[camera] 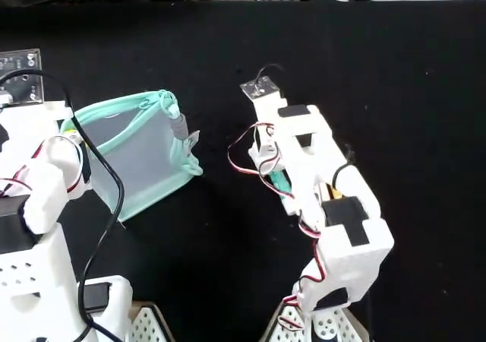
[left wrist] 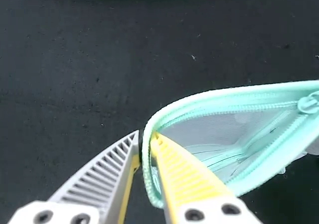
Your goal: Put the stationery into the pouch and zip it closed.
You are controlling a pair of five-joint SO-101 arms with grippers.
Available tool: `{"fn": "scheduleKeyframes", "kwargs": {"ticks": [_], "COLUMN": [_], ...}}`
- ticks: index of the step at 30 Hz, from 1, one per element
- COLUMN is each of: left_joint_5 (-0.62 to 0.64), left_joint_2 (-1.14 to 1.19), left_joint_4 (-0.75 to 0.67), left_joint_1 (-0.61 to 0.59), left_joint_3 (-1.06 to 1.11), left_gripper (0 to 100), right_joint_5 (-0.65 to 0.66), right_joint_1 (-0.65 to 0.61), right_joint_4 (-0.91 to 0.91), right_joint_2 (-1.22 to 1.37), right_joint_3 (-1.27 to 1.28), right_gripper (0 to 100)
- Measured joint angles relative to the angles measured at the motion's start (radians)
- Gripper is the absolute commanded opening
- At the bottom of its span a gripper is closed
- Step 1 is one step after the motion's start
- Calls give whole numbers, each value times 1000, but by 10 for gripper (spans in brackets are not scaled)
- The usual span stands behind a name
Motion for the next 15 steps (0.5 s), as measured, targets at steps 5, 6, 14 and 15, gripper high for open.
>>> {"fn": "scheduleKeyframes", "kwargs": {"ticks": [5,6,14,15], "left_joint_5": [0,0,0,0], "left_joint_2": [0,0,0,0], "left_joint_4": [0,0,0,0], "left_joint_1": [0,0,0,0], "left_joint_3": [0,0,0,0], "left_gripper": [33,33,33,33], "right_joint_5": [5,18,123,138], "right_joint_1": [-23,-38,-203,-209], "right_joint_4": [69,80,124,127], "right_joint_2": [-68,-92,-186,-186], "right_joint_3": [32,51,181,183], "right_gripper": [32,32,63,95]}}
